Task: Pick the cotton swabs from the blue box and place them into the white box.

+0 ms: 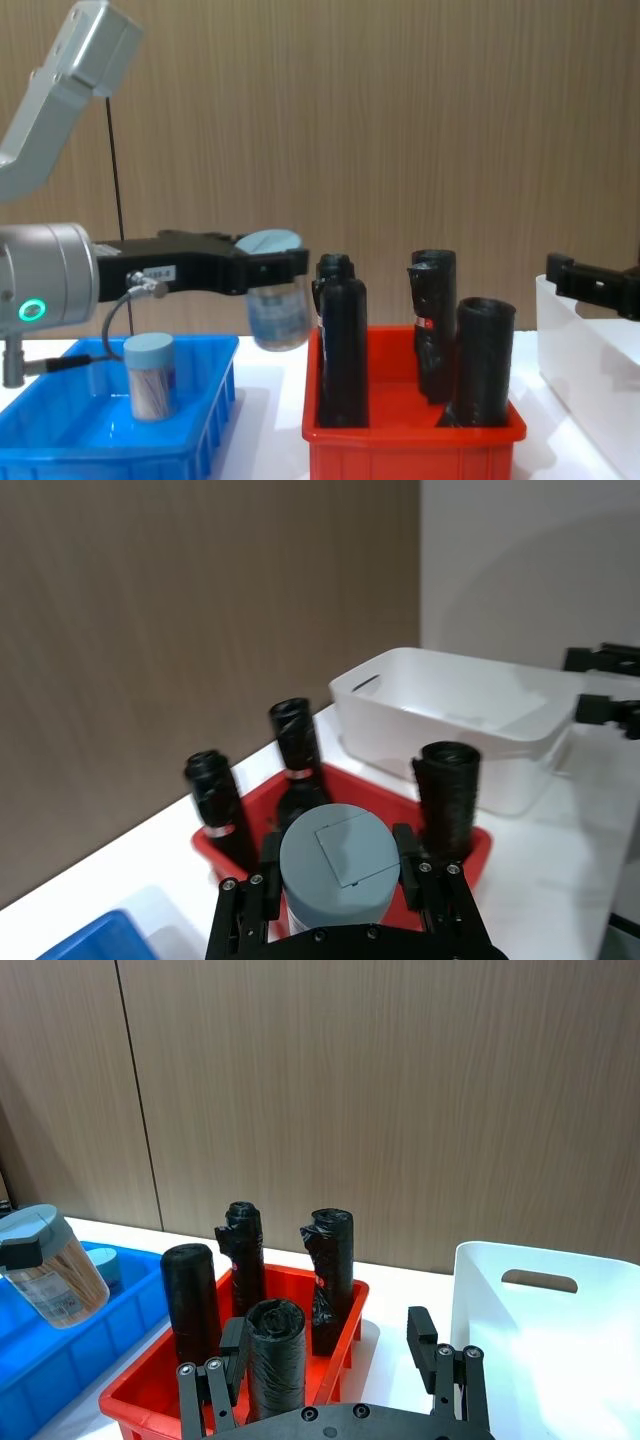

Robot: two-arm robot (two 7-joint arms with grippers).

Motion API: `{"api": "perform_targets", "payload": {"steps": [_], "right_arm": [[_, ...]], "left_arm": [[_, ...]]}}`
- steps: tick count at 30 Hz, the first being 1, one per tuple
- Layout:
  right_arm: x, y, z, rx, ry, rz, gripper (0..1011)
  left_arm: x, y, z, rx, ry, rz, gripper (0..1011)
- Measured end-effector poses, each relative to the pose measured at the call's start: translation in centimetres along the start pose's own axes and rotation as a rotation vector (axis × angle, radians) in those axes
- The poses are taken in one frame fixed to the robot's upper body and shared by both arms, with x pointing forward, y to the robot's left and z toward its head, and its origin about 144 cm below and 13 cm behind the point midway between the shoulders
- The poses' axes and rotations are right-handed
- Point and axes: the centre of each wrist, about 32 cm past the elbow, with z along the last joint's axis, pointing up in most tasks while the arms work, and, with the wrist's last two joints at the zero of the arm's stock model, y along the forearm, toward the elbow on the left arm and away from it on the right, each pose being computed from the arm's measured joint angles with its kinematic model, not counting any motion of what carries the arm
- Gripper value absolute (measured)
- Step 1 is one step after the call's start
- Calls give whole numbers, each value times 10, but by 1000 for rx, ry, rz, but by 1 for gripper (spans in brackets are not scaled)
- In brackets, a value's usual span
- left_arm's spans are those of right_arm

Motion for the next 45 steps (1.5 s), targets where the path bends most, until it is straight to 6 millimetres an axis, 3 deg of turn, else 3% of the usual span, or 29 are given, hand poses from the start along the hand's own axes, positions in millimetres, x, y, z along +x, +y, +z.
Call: {"api": "perform_targets", "payload": {"steps": [21,45], "right_arm": [[0,0,0,0,0,0,1001],[0,0,0,0,0,0,1001]], "left_arm": [[1,-23,4,-79,85,-343,669],[-2,-29,5,-59,136,-447,669]]}}
